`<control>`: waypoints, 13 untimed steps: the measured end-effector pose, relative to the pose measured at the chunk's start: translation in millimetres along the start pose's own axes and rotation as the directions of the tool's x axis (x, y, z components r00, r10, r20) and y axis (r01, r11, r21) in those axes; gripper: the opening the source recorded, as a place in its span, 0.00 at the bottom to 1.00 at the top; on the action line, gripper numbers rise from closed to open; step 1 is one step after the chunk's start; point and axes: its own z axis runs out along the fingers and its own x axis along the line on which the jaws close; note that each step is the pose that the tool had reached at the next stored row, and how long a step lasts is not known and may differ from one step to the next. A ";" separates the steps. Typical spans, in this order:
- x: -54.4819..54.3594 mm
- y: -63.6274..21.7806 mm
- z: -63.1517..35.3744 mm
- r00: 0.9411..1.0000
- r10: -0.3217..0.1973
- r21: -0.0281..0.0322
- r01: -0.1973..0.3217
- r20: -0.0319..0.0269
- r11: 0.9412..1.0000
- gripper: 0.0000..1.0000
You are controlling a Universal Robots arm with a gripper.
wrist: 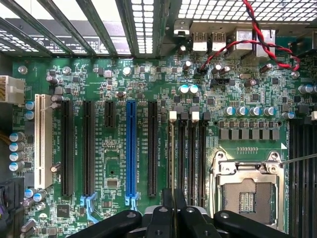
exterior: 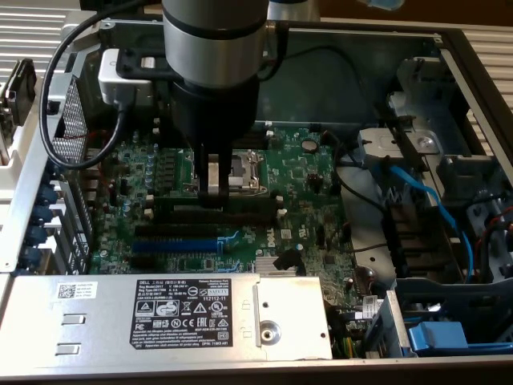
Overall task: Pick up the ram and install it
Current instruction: 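Insert the ram into the slot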
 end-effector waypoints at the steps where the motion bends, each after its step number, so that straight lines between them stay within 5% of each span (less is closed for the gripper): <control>1: 0.0 0.0 0.0 1.000 0.000 0.000 0.000 0.001 1.000 0.12; 13: -0.1 -0.4 -1.4 1.000 -0.002 0.000 0.002 0.012 1.000 0.12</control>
